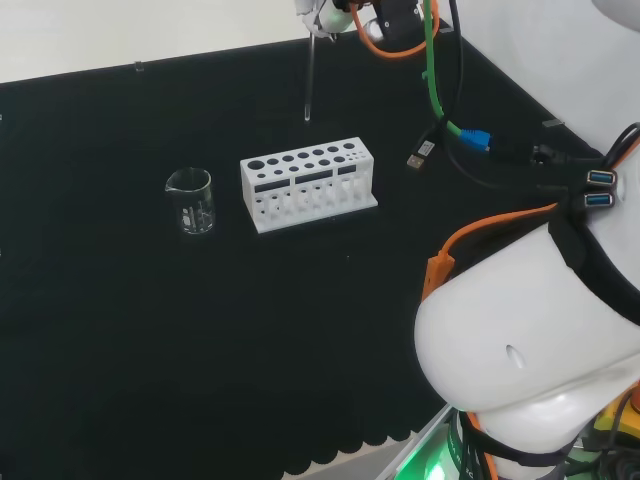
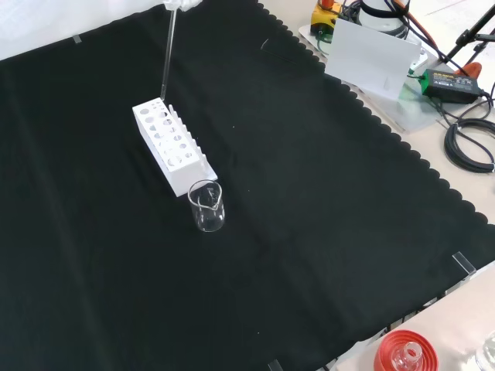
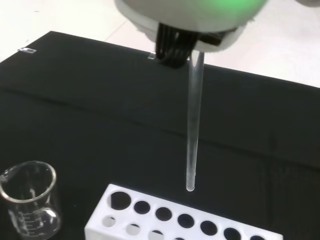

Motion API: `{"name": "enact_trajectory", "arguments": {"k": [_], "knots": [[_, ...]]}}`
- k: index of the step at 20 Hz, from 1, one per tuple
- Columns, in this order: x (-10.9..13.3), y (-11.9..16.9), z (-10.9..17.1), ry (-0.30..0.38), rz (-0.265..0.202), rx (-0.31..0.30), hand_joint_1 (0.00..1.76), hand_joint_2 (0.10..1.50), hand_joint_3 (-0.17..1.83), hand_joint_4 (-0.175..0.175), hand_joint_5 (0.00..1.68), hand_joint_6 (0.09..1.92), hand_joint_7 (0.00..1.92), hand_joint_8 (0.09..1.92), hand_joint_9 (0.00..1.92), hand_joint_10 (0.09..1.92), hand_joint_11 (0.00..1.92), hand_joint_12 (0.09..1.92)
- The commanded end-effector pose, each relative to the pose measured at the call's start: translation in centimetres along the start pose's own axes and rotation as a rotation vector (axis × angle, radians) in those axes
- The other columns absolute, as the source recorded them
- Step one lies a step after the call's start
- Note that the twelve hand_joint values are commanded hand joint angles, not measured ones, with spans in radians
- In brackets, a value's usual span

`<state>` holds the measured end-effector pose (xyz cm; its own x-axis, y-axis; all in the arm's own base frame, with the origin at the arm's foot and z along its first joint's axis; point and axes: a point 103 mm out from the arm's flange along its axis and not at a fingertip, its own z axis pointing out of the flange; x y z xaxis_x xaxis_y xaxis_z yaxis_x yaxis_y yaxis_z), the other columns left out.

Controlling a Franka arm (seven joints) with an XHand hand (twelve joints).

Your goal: Stir in the beaker to the left of the white test tube rack with the glass rod.

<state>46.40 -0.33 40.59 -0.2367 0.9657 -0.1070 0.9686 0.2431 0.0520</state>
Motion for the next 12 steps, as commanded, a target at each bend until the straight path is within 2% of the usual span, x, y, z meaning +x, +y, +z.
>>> {"name": "enact_trajectory", "arguments": {"k": [1,6,12], "knots": [[0.3,0.0,-0.7,-0.012,-0.003,0.005,1.33,0.61,0.74,-0.175,1.21,0.58,1.38,0.76,1.65,0.63,1.60,0.65],[1.1,0.4,-1.6,-0.015,-0.011,0.001,1.33,0.61,0.74,-0.175,1.21,0.58,1.38,0.75,1.65,0.62,1.60,0.65],[4.2,1.4,-2.3,0.008,-0.077,-0.011,1.33,0.61,0.74,-0.175,1.21,0.58,1.38,0.75,1.66,0.62,1.60,0.65]]}}
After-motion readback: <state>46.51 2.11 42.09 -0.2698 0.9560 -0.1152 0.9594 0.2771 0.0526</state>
